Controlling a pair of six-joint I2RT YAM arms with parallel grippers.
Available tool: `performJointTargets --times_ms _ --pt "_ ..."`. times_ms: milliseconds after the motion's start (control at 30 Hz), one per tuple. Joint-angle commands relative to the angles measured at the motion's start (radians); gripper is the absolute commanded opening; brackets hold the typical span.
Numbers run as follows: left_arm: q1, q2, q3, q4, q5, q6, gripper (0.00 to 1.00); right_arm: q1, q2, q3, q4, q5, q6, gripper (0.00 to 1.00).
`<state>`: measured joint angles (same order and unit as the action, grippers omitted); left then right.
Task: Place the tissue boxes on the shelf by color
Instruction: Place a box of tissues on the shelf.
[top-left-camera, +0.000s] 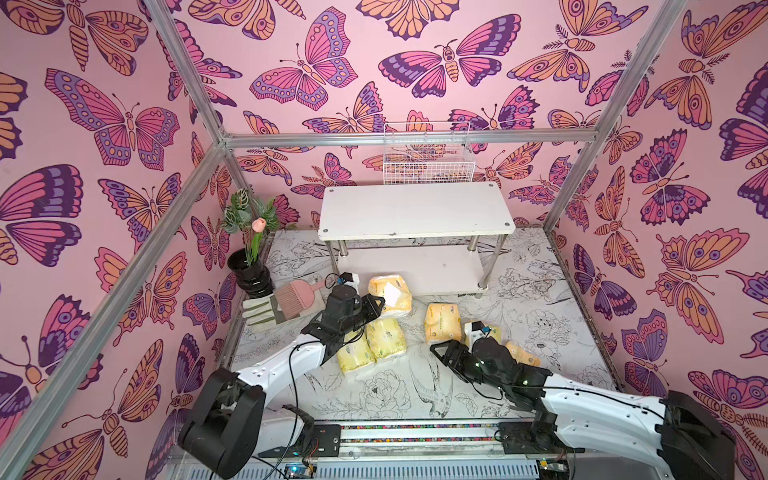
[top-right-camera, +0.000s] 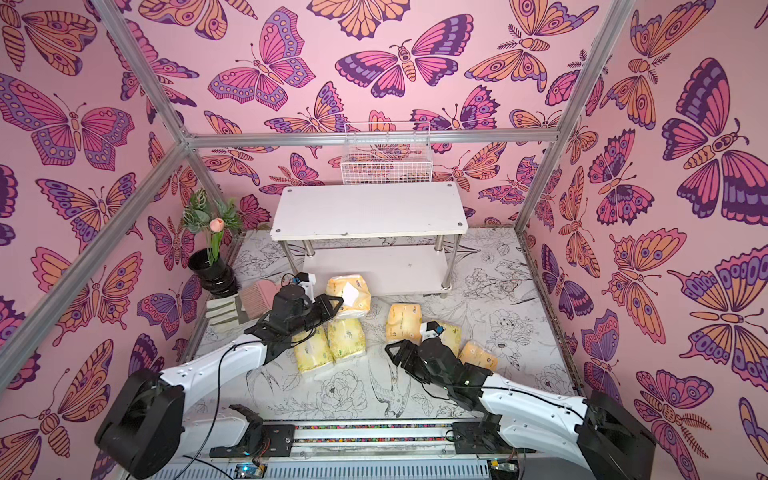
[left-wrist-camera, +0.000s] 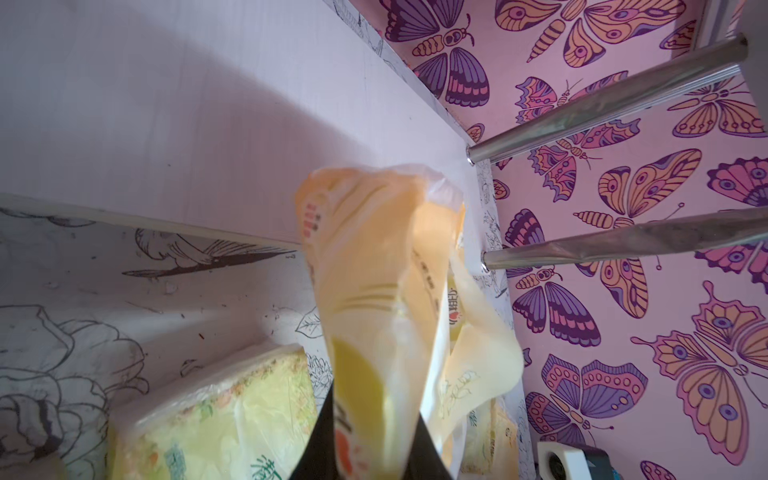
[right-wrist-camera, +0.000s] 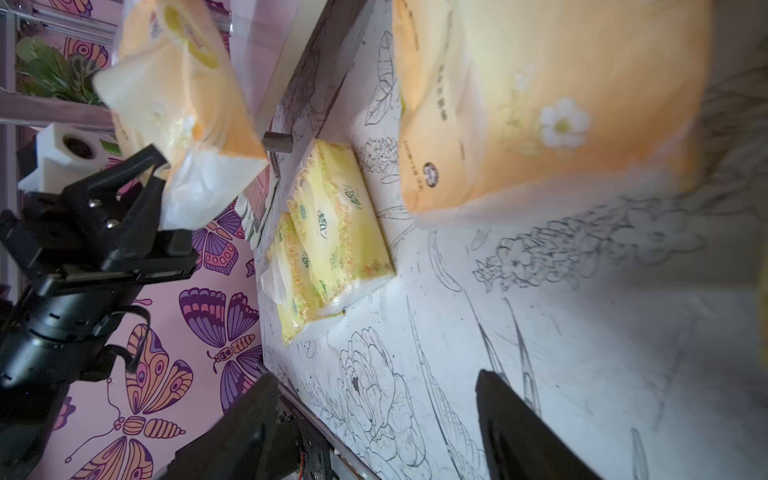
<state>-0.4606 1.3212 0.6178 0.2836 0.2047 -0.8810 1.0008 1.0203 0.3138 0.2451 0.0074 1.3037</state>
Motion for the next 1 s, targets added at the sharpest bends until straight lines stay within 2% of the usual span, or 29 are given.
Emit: performJointTargets --times_ms 0,233,667,867,933,967 --pt "0.013 0.078 0.019 0.112 -0.045 0.029 0.0 -0.01 0.05 0.038 0.079 -0.027 -0.054 0.78" --pt "0.028 0.224 0.061 0.243 -0.097 0.0 0.0 -0.013 0.052 0.036 0.07 -0.032 -0.06 0.78" --pt "0.028 0.369 0.155 0.336 -0.168 -0.084 0.01 -0.013 -0.024 -0.007 0.022 -0.014 -0.046 0.78" --pt "0.028 0.41 0.192 0.332 -0.186 -0.074 0.22 -0.013 -0.056 -0.017 0.0 -0.007 -0.044 0.78" --pt "0.028 0.413 0.192 0.332 -0.184 -0.074 0.33 -0.013 -0.067 -0.025 -0.007 0.0 -0.042 0.78" --pt "0.028 0.412 0.189 0.331 -0.181 -0.076 0.42 -0.013 -0.072 -0.028 -0.011 0.003 -0.042 0.78"
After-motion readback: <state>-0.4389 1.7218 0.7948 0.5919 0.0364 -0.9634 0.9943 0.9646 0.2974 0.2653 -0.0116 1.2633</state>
